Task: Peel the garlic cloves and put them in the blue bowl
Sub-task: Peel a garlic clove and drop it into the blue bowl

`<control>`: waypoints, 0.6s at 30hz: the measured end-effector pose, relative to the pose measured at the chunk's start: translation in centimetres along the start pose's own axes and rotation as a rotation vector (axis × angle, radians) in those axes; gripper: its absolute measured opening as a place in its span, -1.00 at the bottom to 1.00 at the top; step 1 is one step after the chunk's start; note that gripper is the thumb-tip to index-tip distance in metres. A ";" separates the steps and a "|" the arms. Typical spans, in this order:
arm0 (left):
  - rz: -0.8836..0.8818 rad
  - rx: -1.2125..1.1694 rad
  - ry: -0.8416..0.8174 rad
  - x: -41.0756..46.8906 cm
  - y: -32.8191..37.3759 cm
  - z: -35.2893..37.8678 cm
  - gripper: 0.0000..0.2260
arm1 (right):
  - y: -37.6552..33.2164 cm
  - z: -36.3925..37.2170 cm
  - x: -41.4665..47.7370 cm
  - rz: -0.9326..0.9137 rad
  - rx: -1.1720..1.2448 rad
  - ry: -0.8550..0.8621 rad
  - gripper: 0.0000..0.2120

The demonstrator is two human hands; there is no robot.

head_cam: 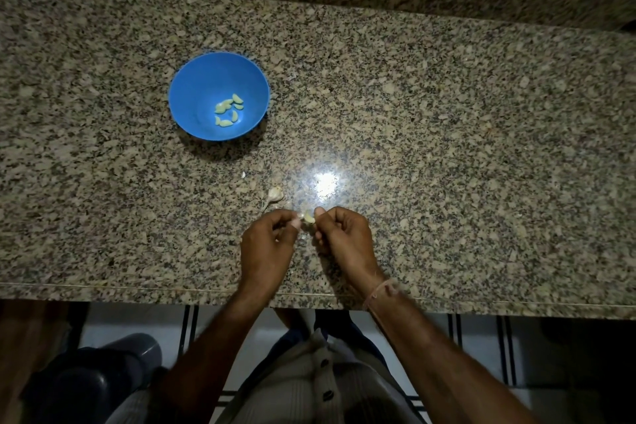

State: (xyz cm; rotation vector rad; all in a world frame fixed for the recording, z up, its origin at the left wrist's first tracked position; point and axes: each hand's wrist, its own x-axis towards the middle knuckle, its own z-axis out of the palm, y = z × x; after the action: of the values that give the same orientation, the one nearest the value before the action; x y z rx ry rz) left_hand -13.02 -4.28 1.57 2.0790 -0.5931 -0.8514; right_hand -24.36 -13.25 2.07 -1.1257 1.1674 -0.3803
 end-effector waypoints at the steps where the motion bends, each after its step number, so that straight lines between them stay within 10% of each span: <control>1: -0.001 -0.069 -0.019 0.0 0.2 0.1 -0.88 | 0.1 0.1 0.0 -0.033 -0.063 0.013 -0.63; 6: -0.111 -0.334 -0.089 0.3 0.5 0.4 -0.92 | 0.3 -0.1 0.2 -0.018 -0.084 -0.014 -0.66; 12: -0.674 -0.805 -0.284 0.9 1.1 -0.3 -0.84 | -0.1 0.0 0.0 -0.361 -0.412 0.021 -0.69; 18: -0.456 -0.805 -0.228 0.6 0.9 0.0 -0.96 | 0.3 0.1 0.1 -0.075 -0.042 -0.063 -0.73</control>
State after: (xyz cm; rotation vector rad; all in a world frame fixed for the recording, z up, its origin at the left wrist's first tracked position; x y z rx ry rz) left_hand -12.71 -5.11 2.09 1.3837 0.1379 -1.3299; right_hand -24.37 -13.15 1.80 -1.2119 1.0850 -0.3770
